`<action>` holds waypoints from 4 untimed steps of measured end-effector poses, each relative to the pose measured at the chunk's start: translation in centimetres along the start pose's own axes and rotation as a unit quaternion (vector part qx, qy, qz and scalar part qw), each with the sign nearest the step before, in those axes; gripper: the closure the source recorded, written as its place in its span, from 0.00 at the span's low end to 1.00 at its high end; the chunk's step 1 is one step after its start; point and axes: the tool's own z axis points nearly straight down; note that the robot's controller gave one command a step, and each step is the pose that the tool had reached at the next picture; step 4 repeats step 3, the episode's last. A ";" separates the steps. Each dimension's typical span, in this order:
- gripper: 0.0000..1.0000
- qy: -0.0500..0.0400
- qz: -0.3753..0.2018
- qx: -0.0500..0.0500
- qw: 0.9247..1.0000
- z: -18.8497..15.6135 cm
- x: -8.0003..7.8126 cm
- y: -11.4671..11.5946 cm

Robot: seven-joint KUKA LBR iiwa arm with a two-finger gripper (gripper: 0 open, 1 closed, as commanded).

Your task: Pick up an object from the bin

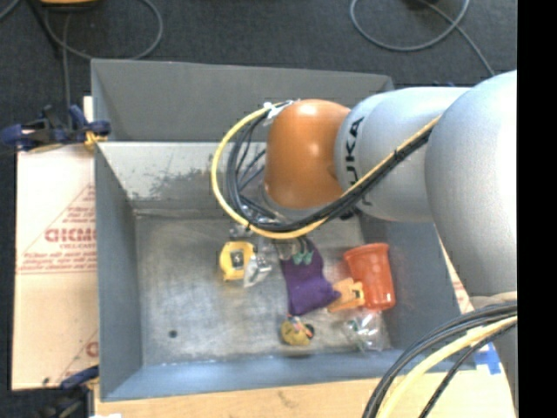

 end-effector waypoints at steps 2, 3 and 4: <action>1.00 -0.001 -0.020 0.000 1.000 -7.8 0.0 0.2; 1.00 -0.003 -0.049 0.000 0.999 -12.8 -0.6 0.7; 1.00 -0.003 -0.049 0.000 0.999 -12.8 -0.6 0.7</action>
Offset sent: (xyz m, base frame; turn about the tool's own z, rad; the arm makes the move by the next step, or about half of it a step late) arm -0.0141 0.0138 0.1851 -0.0213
